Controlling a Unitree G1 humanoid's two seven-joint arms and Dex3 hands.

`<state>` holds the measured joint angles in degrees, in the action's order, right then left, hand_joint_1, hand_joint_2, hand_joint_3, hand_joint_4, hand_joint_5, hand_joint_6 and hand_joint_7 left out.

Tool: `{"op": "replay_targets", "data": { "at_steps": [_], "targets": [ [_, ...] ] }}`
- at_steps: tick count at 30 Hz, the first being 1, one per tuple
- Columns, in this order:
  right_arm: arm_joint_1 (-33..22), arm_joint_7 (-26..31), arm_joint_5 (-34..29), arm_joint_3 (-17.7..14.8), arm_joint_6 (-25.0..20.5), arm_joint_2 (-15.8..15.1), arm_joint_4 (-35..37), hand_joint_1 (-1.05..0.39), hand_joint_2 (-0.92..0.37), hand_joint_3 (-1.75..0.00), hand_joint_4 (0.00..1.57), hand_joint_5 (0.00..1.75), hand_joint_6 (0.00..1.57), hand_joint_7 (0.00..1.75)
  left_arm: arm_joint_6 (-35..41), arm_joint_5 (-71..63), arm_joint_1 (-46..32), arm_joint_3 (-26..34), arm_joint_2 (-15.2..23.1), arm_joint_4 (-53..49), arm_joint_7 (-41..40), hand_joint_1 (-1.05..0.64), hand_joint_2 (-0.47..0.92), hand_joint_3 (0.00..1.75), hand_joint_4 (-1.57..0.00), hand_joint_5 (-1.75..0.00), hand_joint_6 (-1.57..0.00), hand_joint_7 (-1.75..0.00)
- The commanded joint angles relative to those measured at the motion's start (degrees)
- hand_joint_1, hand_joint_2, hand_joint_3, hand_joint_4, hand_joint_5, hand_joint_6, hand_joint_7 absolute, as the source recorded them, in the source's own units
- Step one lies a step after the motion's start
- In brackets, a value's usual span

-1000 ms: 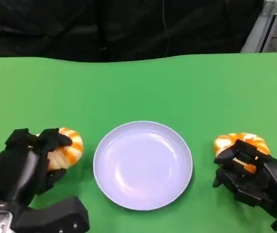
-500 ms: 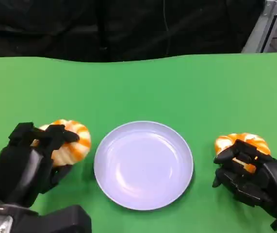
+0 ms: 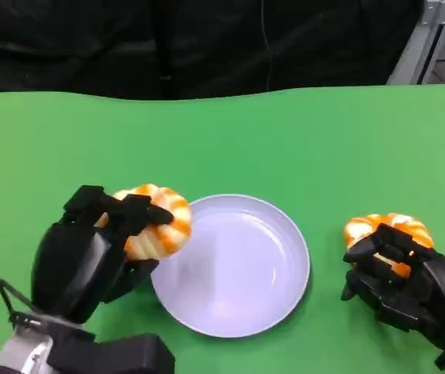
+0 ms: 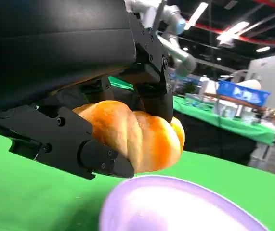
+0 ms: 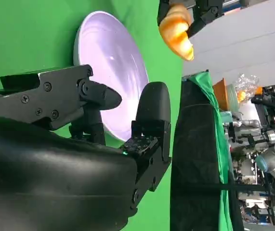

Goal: Grasp the bread from the table and place it into the plate.

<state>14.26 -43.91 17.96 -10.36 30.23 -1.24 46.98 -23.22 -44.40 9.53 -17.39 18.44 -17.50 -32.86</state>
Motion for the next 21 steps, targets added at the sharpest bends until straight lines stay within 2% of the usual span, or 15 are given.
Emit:
{"op": "replay_targets", "data": {
  "at_steps": [1, 9, 17, 21],
  "targets": [
    [0.07, -0.12, 0.17, -0.12, 0.5, -0.82, -0.18, 0.03, -0.9, -0.52, 0.48, 1.68, 0.56, 1.21, -1.43, 0.01, 1.39, -0.64, 0.17, -1.72, -0.05, -0.15, 0.92, 0.21, -0.48, -1.49, -0.59, -1.21],
    [0.0, 0.11, 0.12, -0.03, 0.4, -0.78, -0.26, 0.02, -0.89, -0.51, 0.48, 1.68, 0.56, 1.2, -1.62, 0.6, 6.2, -3.26, -2.29, -4.9, 4.15, -0.16, 0.92, 0.2, -0.48, -1.49, -0.6, -1.2],
    [0.03, 0.28, 0.07, 0.01, 0.35, -0.65, -0.29, 0.02, -0.89, -0.51, 0.48, 1.69, 0.57, 1.21, -2.56, 1.16, 9.37, -5.07, -4.22, -7.73, 6.46, -0.12, 0.92, 0.17, -0.55, -1.39, -0.68, -1.08],
    [-0.04, 0.47, -0.07, 0.08, 0.56, -0.58, -0.38, 0.01, -0.88, -0.51, 0.49, 1.68, 0.57, 1.21, -3.94, 1.47, 10.73, -5.65, -5.03, -9.56, 6.87, -0.09, 0.91, 0.13, -0.56, -1.41, -0.7, -1.07]
  ]
}}
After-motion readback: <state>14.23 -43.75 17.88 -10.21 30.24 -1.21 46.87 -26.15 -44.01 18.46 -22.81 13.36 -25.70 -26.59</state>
